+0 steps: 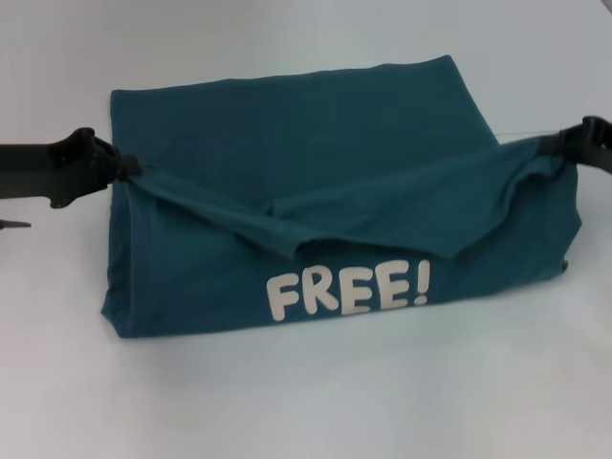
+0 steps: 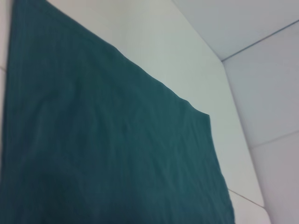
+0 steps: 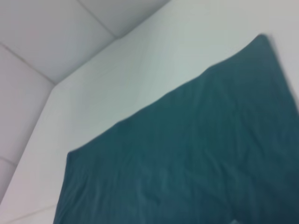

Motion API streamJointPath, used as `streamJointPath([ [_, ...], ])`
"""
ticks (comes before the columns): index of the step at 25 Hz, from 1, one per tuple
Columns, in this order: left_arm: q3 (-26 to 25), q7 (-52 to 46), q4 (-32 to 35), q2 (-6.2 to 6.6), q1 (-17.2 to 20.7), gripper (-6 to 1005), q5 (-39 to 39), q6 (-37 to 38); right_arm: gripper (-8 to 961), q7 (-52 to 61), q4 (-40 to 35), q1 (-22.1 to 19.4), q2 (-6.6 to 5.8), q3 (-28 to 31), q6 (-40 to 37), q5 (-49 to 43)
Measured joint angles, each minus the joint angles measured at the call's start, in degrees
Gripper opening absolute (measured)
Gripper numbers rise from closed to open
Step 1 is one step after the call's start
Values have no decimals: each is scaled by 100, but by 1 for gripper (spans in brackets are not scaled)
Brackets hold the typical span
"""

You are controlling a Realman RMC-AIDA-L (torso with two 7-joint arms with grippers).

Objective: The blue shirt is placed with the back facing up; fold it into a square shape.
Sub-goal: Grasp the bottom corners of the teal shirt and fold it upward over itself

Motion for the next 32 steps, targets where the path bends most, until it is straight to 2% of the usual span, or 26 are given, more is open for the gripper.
streamJointPath([
  [10,261,-151,61,7,-135,26,42,-584,40,-1,19,276,53,-12,575,15],
  [17,292,-209,146,61,-190,26,43,-742,40,-20,4,453,30,-40,810,84],
  [22,516,-179,78,46,-207,26,49,-1064,40,-68,202,536,91,-275,1313,67],
  [32,776,-4,-117,7,-232,26,48,-1524,41,-161,546,634,125,-594,2063,64],
])
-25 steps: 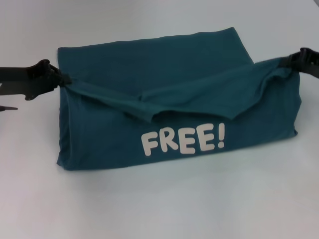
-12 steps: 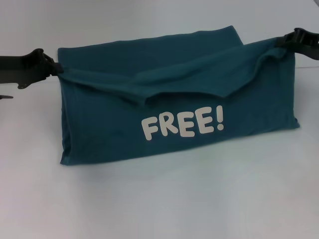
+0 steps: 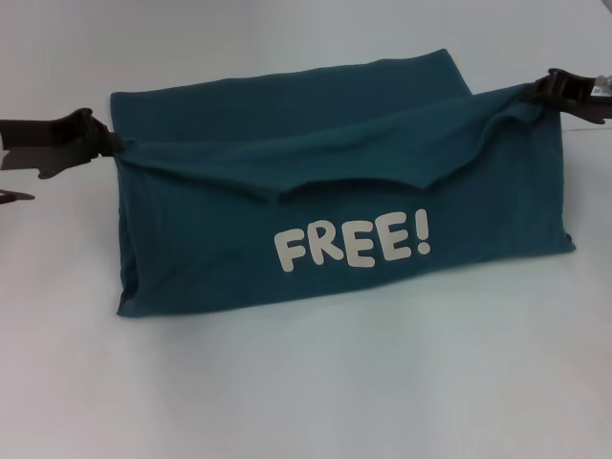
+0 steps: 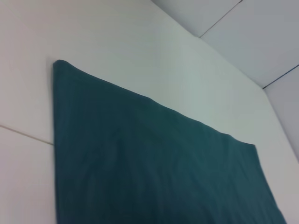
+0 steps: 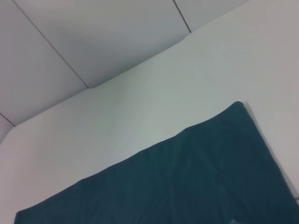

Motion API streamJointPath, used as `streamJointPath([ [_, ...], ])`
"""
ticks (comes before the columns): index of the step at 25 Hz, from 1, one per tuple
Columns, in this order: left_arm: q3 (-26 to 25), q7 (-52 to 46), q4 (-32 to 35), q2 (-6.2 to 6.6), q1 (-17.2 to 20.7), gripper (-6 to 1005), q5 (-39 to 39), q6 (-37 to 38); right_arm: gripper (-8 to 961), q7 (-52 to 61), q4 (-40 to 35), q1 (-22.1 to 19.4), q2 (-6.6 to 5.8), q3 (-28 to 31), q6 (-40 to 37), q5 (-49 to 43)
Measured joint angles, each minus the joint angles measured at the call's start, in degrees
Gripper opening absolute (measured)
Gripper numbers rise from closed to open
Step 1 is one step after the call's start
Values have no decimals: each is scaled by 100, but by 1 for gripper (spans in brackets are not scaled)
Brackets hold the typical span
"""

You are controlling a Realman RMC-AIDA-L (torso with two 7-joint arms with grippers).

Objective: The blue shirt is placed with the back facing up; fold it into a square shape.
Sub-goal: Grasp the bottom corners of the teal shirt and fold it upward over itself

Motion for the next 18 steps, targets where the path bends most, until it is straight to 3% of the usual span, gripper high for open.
streamJointPath([
  [18,642,182,-338,-219,-123,26,-3,-856,42,-293,357,153,198,-370,764,-10],
])
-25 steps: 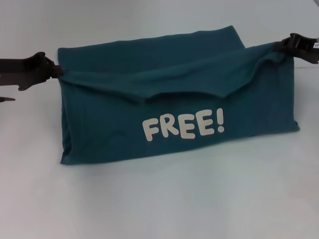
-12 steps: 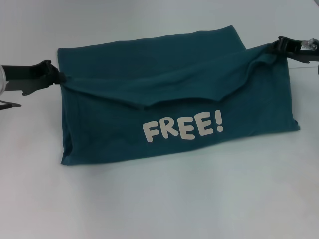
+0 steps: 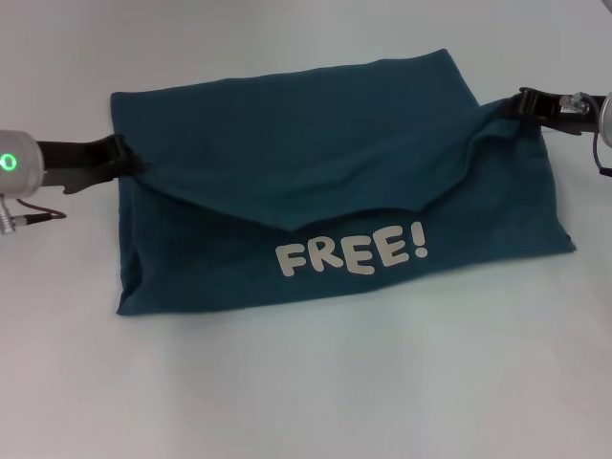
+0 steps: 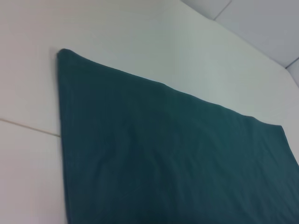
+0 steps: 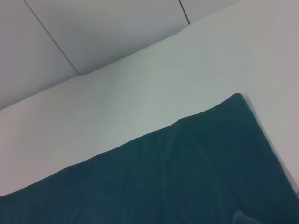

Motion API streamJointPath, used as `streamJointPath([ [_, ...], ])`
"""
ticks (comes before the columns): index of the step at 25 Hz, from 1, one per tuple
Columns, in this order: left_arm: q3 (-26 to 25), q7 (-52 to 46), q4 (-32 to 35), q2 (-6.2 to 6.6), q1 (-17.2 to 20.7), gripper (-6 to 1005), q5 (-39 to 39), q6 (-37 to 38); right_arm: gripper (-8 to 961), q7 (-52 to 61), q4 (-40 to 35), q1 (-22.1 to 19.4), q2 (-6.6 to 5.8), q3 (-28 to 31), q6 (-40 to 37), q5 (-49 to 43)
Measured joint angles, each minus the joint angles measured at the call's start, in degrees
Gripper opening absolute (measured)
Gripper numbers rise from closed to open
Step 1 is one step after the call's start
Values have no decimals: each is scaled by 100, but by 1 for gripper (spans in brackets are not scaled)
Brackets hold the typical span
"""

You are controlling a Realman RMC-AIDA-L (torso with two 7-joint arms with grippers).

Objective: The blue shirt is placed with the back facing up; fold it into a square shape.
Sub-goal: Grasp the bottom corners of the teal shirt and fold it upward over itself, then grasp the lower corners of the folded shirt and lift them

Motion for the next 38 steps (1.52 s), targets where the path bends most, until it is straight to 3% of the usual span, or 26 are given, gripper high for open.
streamJointPath([
  [15,37,99,-181,-112,-68,72,1,-243,42,-10,1,-35,-2,-88,147,-17],
  [26,-1,-186,-140,-140,-18,117,-20,-330,43,419,448,325,-412,-279,54,-751],
  [32,-21,-235,86,-246,132,142,-71,-283,340,554,382,310,-485,-187,-219,-880],
  [35,-25,-237,374,-356,259,291,-83,-157,462,580,332,256,-519,-11,-443,-866],
  [38,-59,-236,673,-418,423,305,-263,100,609,565,145,167,-522,236,-885,-820],
])
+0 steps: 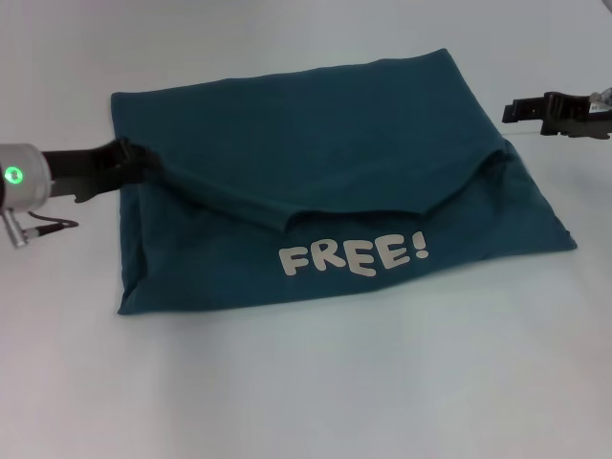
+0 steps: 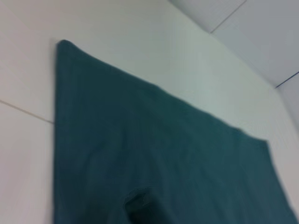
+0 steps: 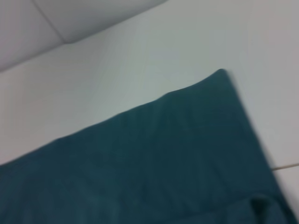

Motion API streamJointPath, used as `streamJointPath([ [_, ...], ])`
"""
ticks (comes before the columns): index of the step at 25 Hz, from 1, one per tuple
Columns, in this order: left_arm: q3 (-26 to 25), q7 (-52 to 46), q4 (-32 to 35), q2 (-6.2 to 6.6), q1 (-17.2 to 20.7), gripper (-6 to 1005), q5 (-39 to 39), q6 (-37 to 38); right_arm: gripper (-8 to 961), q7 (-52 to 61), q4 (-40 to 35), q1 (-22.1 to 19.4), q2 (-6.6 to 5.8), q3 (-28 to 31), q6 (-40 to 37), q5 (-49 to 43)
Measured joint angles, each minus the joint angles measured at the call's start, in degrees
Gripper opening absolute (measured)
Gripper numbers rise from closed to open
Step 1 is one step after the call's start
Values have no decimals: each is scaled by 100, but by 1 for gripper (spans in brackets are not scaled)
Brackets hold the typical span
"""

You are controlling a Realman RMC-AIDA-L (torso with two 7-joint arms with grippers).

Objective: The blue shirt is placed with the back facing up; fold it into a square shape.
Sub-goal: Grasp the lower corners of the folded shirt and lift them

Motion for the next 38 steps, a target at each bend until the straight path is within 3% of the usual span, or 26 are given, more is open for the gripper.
streamJointPath([
  [2,-32,13,180,-3,145,313,-255,254,707,-29,-220,-110,15,137,-429,187],
  [7,-71,112,602,26,658,398,-1055,1096,740,-368,-814,-665,114,231,-1741,1337],
  [11,-535,378,725,-4,996,478,-1302,1872,767,-744,-912,-1199,141,272,-2747,2360],
  [17,-982,596,625,-55,1438,600,-1275,2452,778,-1026,-846,-1693,169,288,-3409,2674],
  [22,-949,811,576,-176,1696,642,-1108,2486,776,-1083,-830,-1896,221,427,-3505,2687],
  [25,-921,1349,417,-178,1683,642,-1001,2468,777,-1102,-828,-1919,223,514,-3512,2692],
  [32,-407,2204,23,-184,1465,643,-346,1453,770,-1185,-788,-1878,225,531,-3531,2698],
  [38,-200,2388,52,-311,1397,644,-269,965,763,-1225,-762,-1896,229,595,-3535,2701],
])
